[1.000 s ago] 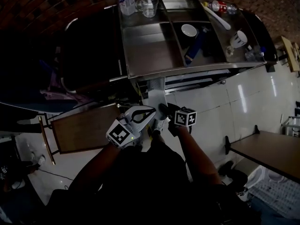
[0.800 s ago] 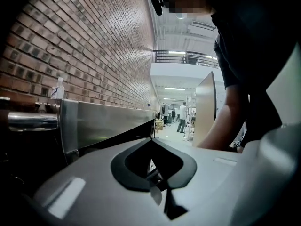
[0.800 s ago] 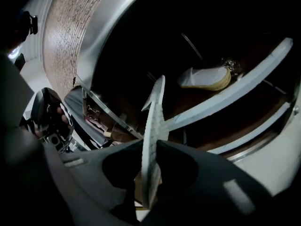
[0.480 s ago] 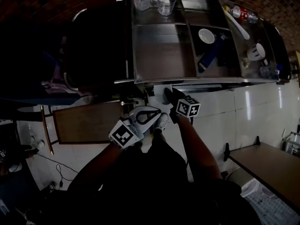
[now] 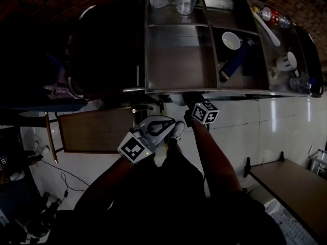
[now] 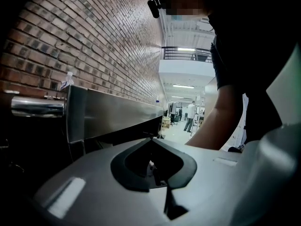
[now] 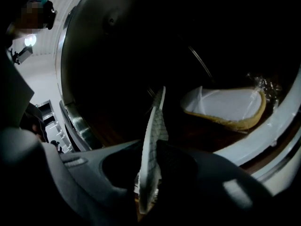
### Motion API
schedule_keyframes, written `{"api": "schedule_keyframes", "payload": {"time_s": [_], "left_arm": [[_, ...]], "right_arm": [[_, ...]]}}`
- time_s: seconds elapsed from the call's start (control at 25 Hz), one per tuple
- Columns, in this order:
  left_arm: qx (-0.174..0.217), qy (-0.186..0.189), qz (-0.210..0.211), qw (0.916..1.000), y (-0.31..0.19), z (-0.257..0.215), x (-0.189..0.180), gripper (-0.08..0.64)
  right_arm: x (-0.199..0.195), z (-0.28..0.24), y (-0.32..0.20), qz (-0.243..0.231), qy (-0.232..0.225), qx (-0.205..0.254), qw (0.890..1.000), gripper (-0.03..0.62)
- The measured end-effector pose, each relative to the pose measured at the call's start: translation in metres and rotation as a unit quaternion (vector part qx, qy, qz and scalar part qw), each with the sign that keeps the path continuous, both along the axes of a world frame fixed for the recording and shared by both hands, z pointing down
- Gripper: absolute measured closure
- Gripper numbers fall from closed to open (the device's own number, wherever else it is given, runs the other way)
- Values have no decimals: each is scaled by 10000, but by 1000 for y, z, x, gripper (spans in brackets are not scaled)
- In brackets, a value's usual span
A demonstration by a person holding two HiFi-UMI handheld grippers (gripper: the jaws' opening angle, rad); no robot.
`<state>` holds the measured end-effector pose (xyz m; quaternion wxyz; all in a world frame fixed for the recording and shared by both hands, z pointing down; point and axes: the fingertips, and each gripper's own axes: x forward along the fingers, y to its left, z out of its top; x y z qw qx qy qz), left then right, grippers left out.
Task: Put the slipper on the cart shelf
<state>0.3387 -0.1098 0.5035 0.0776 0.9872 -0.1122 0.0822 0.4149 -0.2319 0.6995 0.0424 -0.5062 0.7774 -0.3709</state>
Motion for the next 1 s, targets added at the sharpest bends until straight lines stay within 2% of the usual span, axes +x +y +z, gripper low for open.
{"api": "schedule_keyframes", "payload": {"time_s": [0.56,0.72,0.92,1.0], "left_arm": [[-141,-68,-368,9992,-3,6,-8,554],[-107,-76,-425,9990,-4,8,-9,554],[-54,-62,-536,9985,-6,6,-12,554],[-86,-89,-618,9980,-7,5,-15,554]], "right_arm": [[14,1,-41,183,83,49,9998,514],[17,-2,-47,241,702,128,9972,487],[32,-4,-50,449,1478,79,9880,354],[39,-5,-48,507,1833,65,9817,333]]}}
